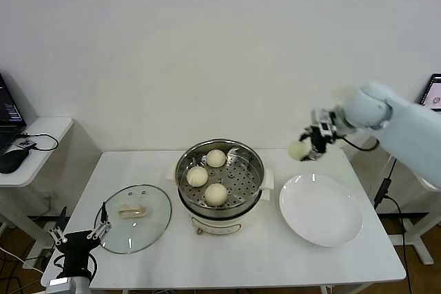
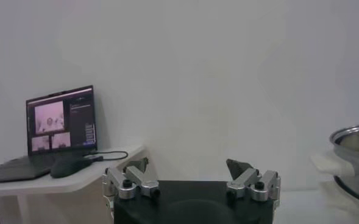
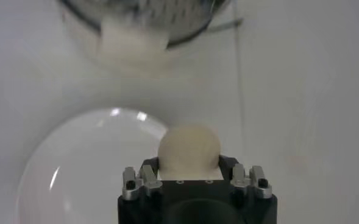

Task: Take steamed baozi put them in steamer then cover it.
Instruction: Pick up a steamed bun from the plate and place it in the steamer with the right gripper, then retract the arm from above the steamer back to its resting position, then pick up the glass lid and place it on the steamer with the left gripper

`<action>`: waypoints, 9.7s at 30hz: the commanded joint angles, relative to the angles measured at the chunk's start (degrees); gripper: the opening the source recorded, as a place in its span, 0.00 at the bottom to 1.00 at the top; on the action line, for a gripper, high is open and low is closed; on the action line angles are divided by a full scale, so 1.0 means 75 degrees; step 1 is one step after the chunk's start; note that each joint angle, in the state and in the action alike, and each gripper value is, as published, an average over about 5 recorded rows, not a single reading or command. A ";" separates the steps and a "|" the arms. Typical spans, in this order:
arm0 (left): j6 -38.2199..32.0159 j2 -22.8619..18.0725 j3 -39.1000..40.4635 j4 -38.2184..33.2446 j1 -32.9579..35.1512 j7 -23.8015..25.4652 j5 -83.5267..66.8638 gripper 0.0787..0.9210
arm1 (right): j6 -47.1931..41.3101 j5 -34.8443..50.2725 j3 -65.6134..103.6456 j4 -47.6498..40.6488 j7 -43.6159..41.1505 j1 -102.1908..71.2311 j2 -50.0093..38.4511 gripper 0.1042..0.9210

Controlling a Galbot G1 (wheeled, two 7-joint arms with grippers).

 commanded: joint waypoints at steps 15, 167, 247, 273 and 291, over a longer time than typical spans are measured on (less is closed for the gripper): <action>-0.0009 -0.0096 -0.0142 -0.0204 0.0056 -0.0021 -0.0052 0.88 | -0.1712 0.1946 -0.1859 -0.0508 0.1293 0.0527 0.3092 0.63; -0.1263 0.1086 0.0882 0.5688 -0.3739 0.1187 1.0290 0.46 | 0.5185 -0.0124 1.4497 0.4065 0.7165 -1.5219 0.5977 0.88; 0.3169 0.0660 0.4751 0.1398 -0.5866 0.4192 1.0613 0.05 | 0.6037 -0.3268 1.2979 0.3040 0.7801 -1.5079 0.6774 0.88; 0.2772 -0.1108 0.5174 0.2559 -0.5760 0.4112 1.2124 0.05 | 0.6105 -0.3300 1.2972 0.2816 0.7814 -1.5068 0.6772 0.88; 0.2622 -0.1185 0.5104 0.2504 -0.5464 0.4029 1.2329 0.05 | 0.6146 -0.3328 1.2895 0.2758 0.7801 -1.5101 0.6771 0.88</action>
